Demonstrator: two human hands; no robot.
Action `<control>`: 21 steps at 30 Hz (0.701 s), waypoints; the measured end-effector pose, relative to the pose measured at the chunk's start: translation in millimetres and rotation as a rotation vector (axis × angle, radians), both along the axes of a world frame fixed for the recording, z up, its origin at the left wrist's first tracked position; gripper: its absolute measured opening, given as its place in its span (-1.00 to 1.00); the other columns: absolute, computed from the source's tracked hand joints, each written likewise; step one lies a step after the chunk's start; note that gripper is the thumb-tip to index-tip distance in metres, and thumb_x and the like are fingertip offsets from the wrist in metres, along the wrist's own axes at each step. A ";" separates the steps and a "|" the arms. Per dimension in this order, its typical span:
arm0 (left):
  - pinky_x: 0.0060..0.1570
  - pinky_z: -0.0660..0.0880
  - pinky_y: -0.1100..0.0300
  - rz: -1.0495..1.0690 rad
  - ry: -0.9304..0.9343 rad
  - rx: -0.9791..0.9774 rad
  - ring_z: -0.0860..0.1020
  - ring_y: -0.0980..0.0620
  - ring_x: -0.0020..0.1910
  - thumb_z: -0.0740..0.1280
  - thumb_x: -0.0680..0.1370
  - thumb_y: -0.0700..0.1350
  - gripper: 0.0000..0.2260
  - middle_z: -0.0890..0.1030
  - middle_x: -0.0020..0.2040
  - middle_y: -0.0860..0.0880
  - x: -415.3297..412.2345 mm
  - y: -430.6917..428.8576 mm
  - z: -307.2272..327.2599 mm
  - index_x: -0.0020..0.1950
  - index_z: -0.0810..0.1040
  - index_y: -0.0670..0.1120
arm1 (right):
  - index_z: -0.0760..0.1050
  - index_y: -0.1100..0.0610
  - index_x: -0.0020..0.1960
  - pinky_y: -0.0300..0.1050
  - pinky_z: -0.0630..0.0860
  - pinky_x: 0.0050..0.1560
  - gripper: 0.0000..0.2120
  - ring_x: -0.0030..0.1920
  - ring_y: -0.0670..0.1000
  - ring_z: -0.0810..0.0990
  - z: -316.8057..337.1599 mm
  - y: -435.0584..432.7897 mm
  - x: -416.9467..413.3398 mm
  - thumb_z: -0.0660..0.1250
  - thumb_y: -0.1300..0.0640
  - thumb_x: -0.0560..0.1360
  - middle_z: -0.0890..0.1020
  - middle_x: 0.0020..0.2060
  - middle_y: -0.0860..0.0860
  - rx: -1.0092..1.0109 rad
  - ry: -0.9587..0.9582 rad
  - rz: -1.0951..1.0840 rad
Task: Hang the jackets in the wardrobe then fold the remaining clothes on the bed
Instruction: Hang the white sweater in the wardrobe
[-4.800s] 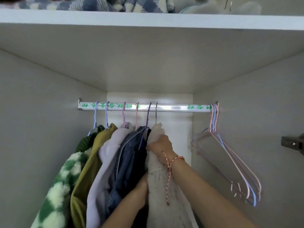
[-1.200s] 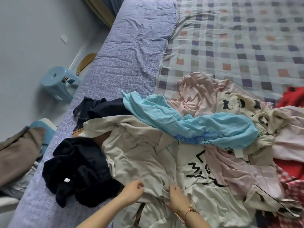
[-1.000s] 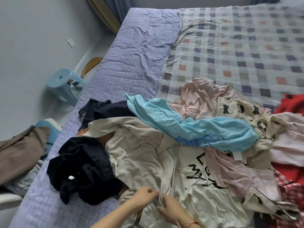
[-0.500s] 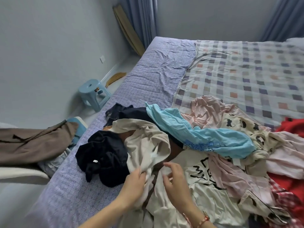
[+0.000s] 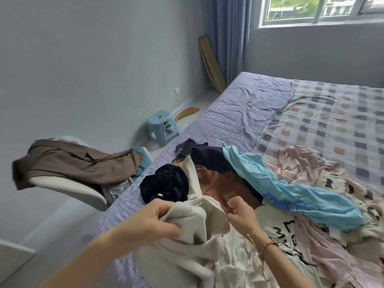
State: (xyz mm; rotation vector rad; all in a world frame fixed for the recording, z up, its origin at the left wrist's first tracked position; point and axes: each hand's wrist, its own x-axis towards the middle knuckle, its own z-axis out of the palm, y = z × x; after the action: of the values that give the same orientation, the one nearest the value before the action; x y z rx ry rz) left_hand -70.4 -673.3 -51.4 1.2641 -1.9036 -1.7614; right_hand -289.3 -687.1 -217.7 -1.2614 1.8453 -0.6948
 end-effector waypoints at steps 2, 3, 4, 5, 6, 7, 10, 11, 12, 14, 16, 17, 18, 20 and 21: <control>-0.25 0.44 0.30 -0.018 0.029 0.066 0.53 0.07 -0.24 0.43 0.16 -0.09 -0.63 0.57 -0.25 -0.04 16.8 5.5 16.0 -0.07 0.64 -0.15 | 0.38 -0.05 0.07 -0.07 0.51 0.06 -0.59 0.05 -0.02 0.53 32.2 5.6 14.4 0.36 0.33 0.35 0.53 0.15 0.05 0.045 -0.452 0.224; -0.22 0.44 0.30 -0.078 0.025 0.088 0.53 0.07 -0.22 0.44 0.19 -0.11 -0.63 0.57 -0.23 -0.05 19.6 6.8 20.0 -0.04 0.63 -0.18 | 0.38 -0.13 0.11 -0.14 0.51 0.10 -0.50 0.12 -0.04 0.51 43.8 6.3 26.1 0.36 0.33 0.32 0.50 0.20 -0.02 0.041 -0.505 0.385; -0.19 0.43 0.31 -0.147 0.015 0.088 0.52 0.09 -0.20 0.42 0.24 -0.15 -0.68 0.57 -0.21 -0.03 21.0 11.5 24.9 -0.03 0.63 -0.21 | 0.39 -0.17 0.13 -0.19 0.47 0.18 -0.47 0.17 -0.06 0.48 52.3 7.7 42.8 0.36 0.33 0.33 0.46 0.22 -0.10 0.004 -0.451 0.535; -0.19 0.40 0.34 -0.212 0.002 0.084 0.50 0.14 -0.22 0.40 0.29 -0.20 -0.76 0.56 -0.23 0.02 20.3 16.1 29.4 -0.06 0.63 -0.21 | 0.39 -0.15 0.15 -0.20 0.39 0.25 -0.50 0.22 -0.07 0.43 51.2 7.7 58.1 0.35 0.34 0.38 0.42 0.21 -0.13 -0.075 -0.338 0.644; -0.24 0.36 0.39 -0.269 -0.006 0.076 0.46 0.20 -0.27 0.37 0.32 -0.24 -0.84 0.53 -0.28 0.08 18.1 21.4 33.3 -0.12 0.62 -0.19 | 0.40 -0.07 0.19 -0.16 0.32 0.28 -0.57 0.23 -0.04 0.38 50.4 9.3 72.0 0.32 0.32 0.44 0.40 0.20 -0.10 -0.154 -0.200 0.674; -0.30 0.32 0.43 -0.314 -0.015 0.070 0.42 0.25 -0.32 0.36 0.33 -0.24 -0.91 0.48 -0.32 0.13 16.2 25.1 37.4 -0.19 0.60 -0.16 | 0.42 0.01 0.21 -0.09 0.29 0.26 -0.63 0.23 0.01 0.36 46.6 8.0 82.2 0.33 0.27 0.45 0.40 0.18 -0.04 -0.202 -0.021 0.643; -0.34 0.29 0.46 -0.425 -0.009 0.063 0.38 0.31 -0.37 0.32 0.37 -0.28 -0.78 0.44 -0.38 0.21 14.4 33.2 51.8 -0.25 0.62 0.05 | 0.61 0.13 -0.04 0.03 0.49 0.03 -0.52 0.03 0.19 0.56 37.9 10.5 80.3 0.60 0.16 0.05 0.57 -0.04 0.16 -0.456 0.607 0.544; -0.34 0.30 0.47 -0.454 0.001 0.072 0.39 0.32 -0.38 0.30 0.39 -0.31 -0.69 0.45 -0.39 0.23 15.9 35.3 58.6 -0.25 0.63 0.11 | 0.62 0.18 -0.09 0.04 0.52 0.02 -0.49 -0.03 0.21 0.60 42.7 16.2 73.5 0.60 0.17 -0.02 0.59 -0.08 0.19 -0.465 0.693 0.542; -0.34 0.30 0.47 -0.472 0.003 0.072 0.40 0.32 -0.39 0.29 0.40 -0.33 -0.65 0.46 -0.40 0.23 17.7 37.4 64.9 -0.25 0.63 0.15 | 0.62 0.19 -0.07 -0.01 0.53 0.05 -0.50 -0.03 0.17 0.61 44.0 19.3 65.6 0.58 0.13 0.00 0.61 -0.07 0.16 -0.472 0.719 0.506; -0.37 0.30 0.46 -0.428 -0.024 0.024 0.39 0.31 -0.42 0.29 0.38 -0.30 -0.67 0.45 -0.44 0.21 20.2 37.4 73.0 -0.26 0.63 0.15 | 0.62 0.11 -0.08 -0.15 0.57 -0.11 -0.60 -0.15 0.03 0.65 49.5 19.6 46.9 0.44 0.01 0.11 0.66 -0.15 0.03 -0.562 0.740 0.345; -0.38 0.31 0.38 -0.270 -0.092 -0.072 0.40 0.28 -0.44 0.30 0.32 -0.26 -0.76 0.47 -0.46 0.17 26.1 33.8 77.4 -0.31 0.63 0.08 | 0.56 0.04 -0.18 -0.15 0.56 -0.28 -0.81 -0.33 0.00 0.63 59.6 16.3 21.2 0.32 0.08 0.21 0.64 -0.34 -0.03 -0.566 0.700 0.277; -0.36 0.33 0.31 -0.158 -0.138 -0.134 0.44 0.24 -0.43 0.30 0.29 -0.23 -0.80 0.51 -0.43 0.14 30.1 27.9 76.2 -0.29 0.64 0.05 | 0.53 0.03 -0.24 -0.13 0.54 -0.30 -0.86 -0.40 0.01 0.61 65.6 12.9 8.7 0.40 0.13 0.20 0.61 -0.43 -0.03 -0.555 0.712 0.256; -0.32 0.37 0.28 -0.038 -0.208 -0.238 0.50 0.21 -0.38 0.28 0.25 -0.20 -0.75 0.58 -0.37 0.13 34.7 19.6 73.8 -0.24 0.66 0.08 | 0.52 0.04 -0.30 -0.10 0.52 -0.25 -0.82 -0.43 0.02 0.60 75.6 9.5 -7.6 0.50 0.15 0.17 0.59 -0.48 -0.02 -0.497 0.762 0.247; -0.23 0.42 0.41 0.161 -0.406 -0.521 0.57 0.23 -0.23 0.21 0.20 -0.17 -0.62 0.64 -0.27 0.18 43.5 3.1 68.4 -0.28 0.63 0.29 | 0.56 0.08 -0.32 -0.06 0.45 -0.05 -0.89 -0.37 0.03 0.63 96.9 8.3 -37.1 0.50 0.15 0.29 0.64 -0.41 0.01 -0.378 0.967 0.194; -0.23 0.40 0.44 0.234 -0.505 -0.628 0.57 0.19 -0.18 0.20 0.19 -0.18 -0.63 0.62 -0.27 0.20 46.3 -4.9 66.0 -0.34 0.59 0.31 | 0.57 0.10 -0.36 -0.08 0.45 -0.07 -0.87 -0.40 0.04 0.62 110.7 11.1 -48.6 0.51 0.17 0.28 0.64 -0.43 0.02 -0.400 1.040 0.179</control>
State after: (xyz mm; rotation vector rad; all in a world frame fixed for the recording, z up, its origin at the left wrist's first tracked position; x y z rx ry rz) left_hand -24.1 -678.3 14.6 1.6610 -2.1857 -0.6654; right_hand -337.9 -676.1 -107.0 -2.3141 2.3893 -0.3053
